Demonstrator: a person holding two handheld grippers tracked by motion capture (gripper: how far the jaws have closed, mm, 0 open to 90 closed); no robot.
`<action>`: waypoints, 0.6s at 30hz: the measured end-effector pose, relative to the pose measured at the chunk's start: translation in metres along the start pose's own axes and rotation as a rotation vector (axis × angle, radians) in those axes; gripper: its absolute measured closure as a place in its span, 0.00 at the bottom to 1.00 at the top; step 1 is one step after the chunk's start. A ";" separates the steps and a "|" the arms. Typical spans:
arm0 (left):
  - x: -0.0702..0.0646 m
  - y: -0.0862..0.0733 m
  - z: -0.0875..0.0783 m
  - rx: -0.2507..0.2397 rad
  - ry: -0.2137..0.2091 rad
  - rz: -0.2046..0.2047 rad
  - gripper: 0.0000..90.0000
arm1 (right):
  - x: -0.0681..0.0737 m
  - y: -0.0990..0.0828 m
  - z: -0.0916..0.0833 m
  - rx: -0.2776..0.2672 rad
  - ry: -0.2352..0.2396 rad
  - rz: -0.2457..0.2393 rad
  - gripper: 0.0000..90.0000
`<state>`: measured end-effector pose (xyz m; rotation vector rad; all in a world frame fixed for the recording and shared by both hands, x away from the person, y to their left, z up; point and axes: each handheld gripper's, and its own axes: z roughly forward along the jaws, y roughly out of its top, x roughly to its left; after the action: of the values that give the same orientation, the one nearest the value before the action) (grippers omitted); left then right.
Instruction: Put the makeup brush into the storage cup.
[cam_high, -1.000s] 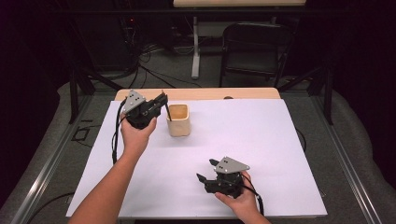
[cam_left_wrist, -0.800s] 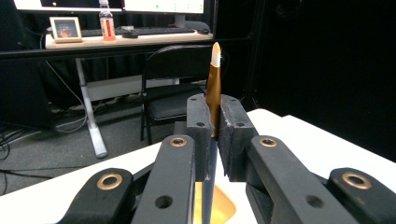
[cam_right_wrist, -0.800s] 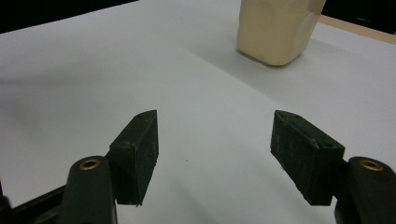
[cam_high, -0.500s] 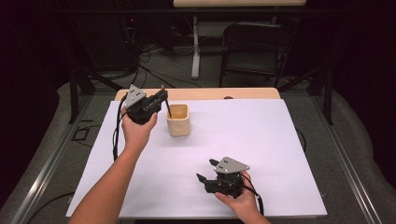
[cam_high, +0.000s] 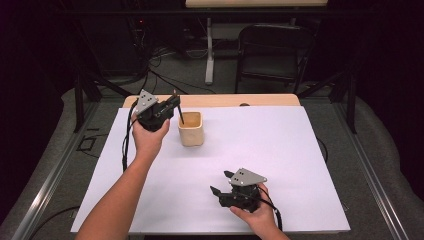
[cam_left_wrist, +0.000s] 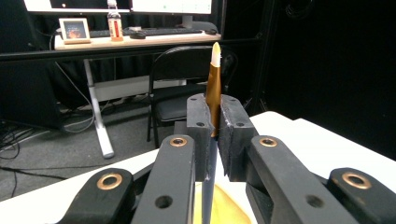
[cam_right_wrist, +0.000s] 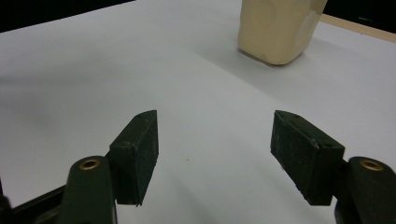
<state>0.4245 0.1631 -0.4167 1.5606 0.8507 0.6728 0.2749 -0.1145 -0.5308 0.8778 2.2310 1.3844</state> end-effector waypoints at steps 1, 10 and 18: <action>0.000 0.000 0.000 -0.001 0.000 -0.001 0.93 | 0.000 0.000 0.000 0.000 0.000 0.000 0.36; -0.001 -0.002 0.003 -0.004 -0.005 -0.001 0.93 | 0.000 0.000 0.000 0.000 0.001 -0.002 0.36; -0.002 -0.003 0.005 -0.008 -0.008 -0.002 0.93 | 0.000 0.000 0.000 0.003 0.001 -0.001 0.36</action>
<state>0.4267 0.1588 -0.4202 1.5536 0.8429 0.6675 0.2747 -0.1141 -0.5315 0.8770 2.2345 1.3817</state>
